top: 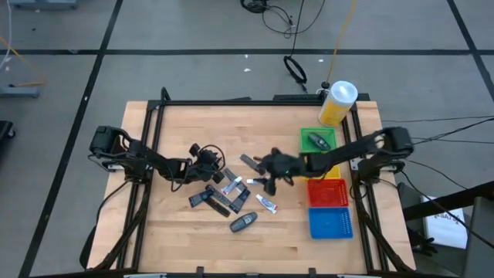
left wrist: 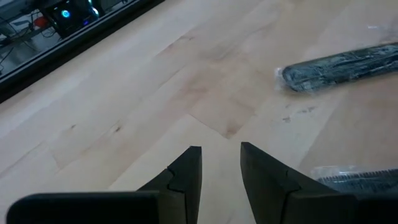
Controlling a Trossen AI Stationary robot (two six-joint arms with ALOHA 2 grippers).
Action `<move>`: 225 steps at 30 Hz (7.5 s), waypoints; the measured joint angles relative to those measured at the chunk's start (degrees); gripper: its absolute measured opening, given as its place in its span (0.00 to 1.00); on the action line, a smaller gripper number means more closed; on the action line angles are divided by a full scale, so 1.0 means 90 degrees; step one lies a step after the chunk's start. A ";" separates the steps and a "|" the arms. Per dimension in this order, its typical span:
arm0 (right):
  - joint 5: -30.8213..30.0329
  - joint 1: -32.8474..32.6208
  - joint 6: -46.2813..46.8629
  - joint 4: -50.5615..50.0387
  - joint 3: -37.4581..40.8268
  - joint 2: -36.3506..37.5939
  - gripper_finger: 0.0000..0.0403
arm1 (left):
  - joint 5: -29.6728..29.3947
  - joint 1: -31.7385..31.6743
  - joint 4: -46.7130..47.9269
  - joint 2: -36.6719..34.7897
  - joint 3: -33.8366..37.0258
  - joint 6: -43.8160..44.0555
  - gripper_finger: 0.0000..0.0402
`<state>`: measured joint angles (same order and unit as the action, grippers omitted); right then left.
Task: Pick & Place Travel size toiletries
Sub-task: Put the white toothpaste into the yellow basket, then put the black comb into the red basket, then put the white toothpaste into the blue basket
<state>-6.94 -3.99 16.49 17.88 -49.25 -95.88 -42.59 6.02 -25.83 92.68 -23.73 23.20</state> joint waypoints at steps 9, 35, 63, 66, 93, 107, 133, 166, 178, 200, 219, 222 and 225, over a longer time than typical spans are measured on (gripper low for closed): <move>-0.0053 -0.0070 -0.0188 0.0039 -0.0002 -0.0939 0.56 | -0.0019 0.0094 0.0035 0.0000 0.0000 -0.0022 0.28; 0.0298 0.0217 -0.0615 -0.6739 -0.0508 0.2450 0.03 | -0.0026 0.0102 0.0194 0.0000 0.0000 0.0036 0.28; -0.0670 0.1452 -0.1770 -0.7787 0.0142 0.2532 0.33 | -0.0111 0.0102 0.0180 -0.0002 0.0000 0.0080 0.28; -0.0808 0.1431 -0.1302 -0.7823 -0.0403 0.2637 0.39 | -0.0112 0.0102 0.0179 -0.0002 0.0000 0.0080 0.28; 0.2974 0.2512 0.0939 -0.1159 -0.0605 -0.1064 0.69 | 0.4516 -0.1050 -0.1482 0.1138 -0.1122 -0.1015 0.09; 0.3609 0.2440 0.1175 -0.0892 -0.0622 -0.1423 0.65 | 0.5416 -0.1538 0.0424 0.2381 -0.2888 -0.1293 0.02; 0.3300 0.2200 0.0568 -0.1001 -0.0573 -0.1244 0.04 | 0.5092 -0.1265 0.0596 0.2258 -0.2859 -0.1343 0.05; 0.2965 -0.0907 0.2670 -0.8867 0.0461 0.3987 0.02 | 0.2392 -0.0032 0.0131 0.2205 -0.2839 -0.2050 0.05; 0.2968 -0.0327 0.1546 -0.7083 0.1580 0.3349 0.05 | 0.2392 -0.0034 0.0127 0.2200 -0.2839 -0.2061 0.05; 0.3480 0.0539 0.2788 -0.6677 0.1110 0.4430 0.47 | 0.2392 -0.0034 0.0127 0.2195 -0.2839 -0.2057 0.05; 0.2233 -0.0449 0.1578 0.3616 0.2238 0.1850 0.46 | 0.2396 -0.0036 0.0133 0.2194 -0.2839 -0.2052 0.05; 0.2201 -0.0707 0.1404 0.2998 0.1740 0.1286 0.52 | 0.2397 -0.0034 0.0137 0.2193 -0.2839 -0.2052 0.05; 0.1815 -0.0975 0.1055 0.1497 0.1041 0.0976 0.56 | 0.2397 -0.0034 0.0163 0.2193 -0.2839 -0.2052 0.05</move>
<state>9.39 -12.77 25.99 31.36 -39.89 -87.10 -21.02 5.72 -24.36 112.42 -49.28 4.73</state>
